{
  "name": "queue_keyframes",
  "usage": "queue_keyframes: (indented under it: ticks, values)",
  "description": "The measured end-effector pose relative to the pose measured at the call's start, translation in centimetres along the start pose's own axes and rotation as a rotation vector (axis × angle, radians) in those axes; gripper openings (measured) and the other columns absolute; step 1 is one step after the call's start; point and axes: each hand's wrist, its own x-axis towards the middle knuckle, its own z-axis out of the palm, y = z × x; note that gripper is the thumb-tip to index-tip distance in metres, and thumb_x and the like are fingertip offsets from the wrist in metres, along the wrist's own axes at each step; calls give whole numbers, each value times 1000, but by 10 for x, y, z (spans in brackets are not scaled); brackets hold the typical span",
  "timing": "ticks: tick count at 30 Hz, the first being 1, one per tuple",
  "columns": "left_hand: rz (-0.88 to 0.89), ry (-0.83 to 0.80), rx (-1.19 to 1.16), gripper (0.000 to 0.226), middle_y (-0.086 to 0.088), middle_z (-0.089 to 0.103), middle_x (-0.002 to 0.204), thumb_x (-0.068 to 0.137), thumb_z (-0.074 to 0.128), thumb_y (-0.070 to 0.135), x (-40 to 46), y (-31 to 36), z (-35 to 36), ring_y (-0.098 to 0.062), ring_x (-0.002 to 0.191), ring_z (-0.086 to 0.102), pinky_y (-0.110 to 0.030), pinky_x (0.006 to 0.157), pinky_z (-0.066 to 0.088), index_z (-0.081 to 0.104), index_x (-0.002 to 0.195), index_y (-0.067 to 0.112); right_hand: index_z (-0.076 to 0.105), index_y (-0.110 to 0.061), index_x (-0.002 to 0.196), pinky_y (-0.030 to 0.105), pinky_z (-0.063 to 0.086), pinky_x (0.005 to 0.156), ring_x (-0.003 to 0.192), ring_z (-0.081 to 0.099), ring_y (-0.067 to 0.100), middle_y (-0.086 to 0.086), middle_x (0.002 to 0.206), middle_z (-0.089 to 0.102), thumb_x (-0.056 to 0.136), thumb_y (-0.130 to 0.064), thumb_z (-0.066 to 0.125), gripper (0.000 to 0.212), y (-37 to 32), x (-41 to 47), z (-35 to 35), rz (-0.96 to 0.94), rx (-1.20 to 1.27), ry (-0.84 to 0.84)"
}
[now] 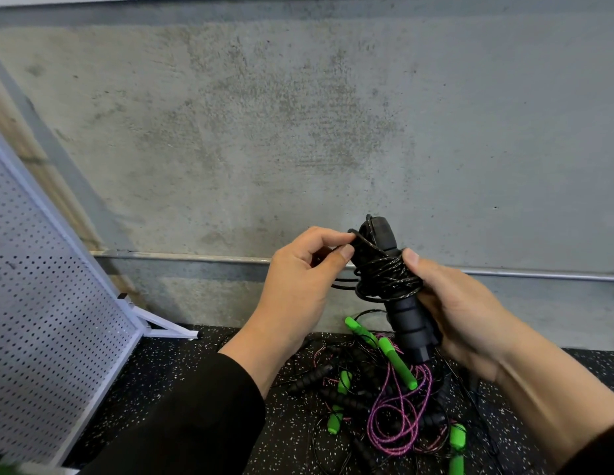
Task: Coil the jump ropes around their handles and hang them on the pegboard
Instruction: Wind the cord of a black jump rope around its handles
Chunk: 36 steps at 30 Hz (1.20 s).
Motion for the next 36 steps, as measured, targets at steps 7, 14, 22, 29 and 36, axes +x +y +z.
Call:
queue_keyframes:
  ticks: [7, 14, 22, 29, 36]
  values:
    - [-65, 65, -47, 18, 4, 74, 88, 92, 71, 4, -5, -1, 7, -8, 86, 64, -22, 84, 53, 72, 98, 21, 79, -8, 98, 17, 54, 58, 71, 71, 8, 1, 88, 78, 88, -42, 58, 40, 1, 2, -2, -56, -80, 24]
    - [-78, 13, -21, 21, -8, 73, 99, 91, 71, 4, -6, 2, 9, -8, 88, 63, -18, 81, 51, 74, 103, 21, 78, -10, 105, 35, 53, 92, 100, 72, 20, 8, 106, 78, 82, -47, 63, 46, 7, 6, -9, -97, -131, 56]
    - [-111, 124, 108, 15, -7, 67, 81, 91, 71, 34, -6, -2, 18, -14, 76, 61, -41, 76, 54, 67, 87, 20, 75, -19, 98, 9, 46, 67, 75, 67, -2, -10, 83, 77, 92, -30, 69, 14, 12, 10, -5, -227, -355, 123]
    - [-282, 188, 10, 11, -9, 74, 93, 94, 70, 28, -3, -9, 16, -29, 86, 72, -45, 82, 57, 66, 98, 19, 68, -39, 94, 6, 46, 66, 76, 69, -7, -24, 83, 74, 86, -35, 76, 12, 17, 14, -3, -291, -533, 201]
    - [-344, 125, -158, 12, -1, 63, 78, 100, 61, 17, -2, -12, 12, -6, 60, 56, -30, 71, 49, 68, 107, 10, 68, -34, 118, 19, 52, 79, 84, 70, -3, -15, 90, 76, 80, -46, 78, 41, 23, 19, -6, -270, -587, 261]
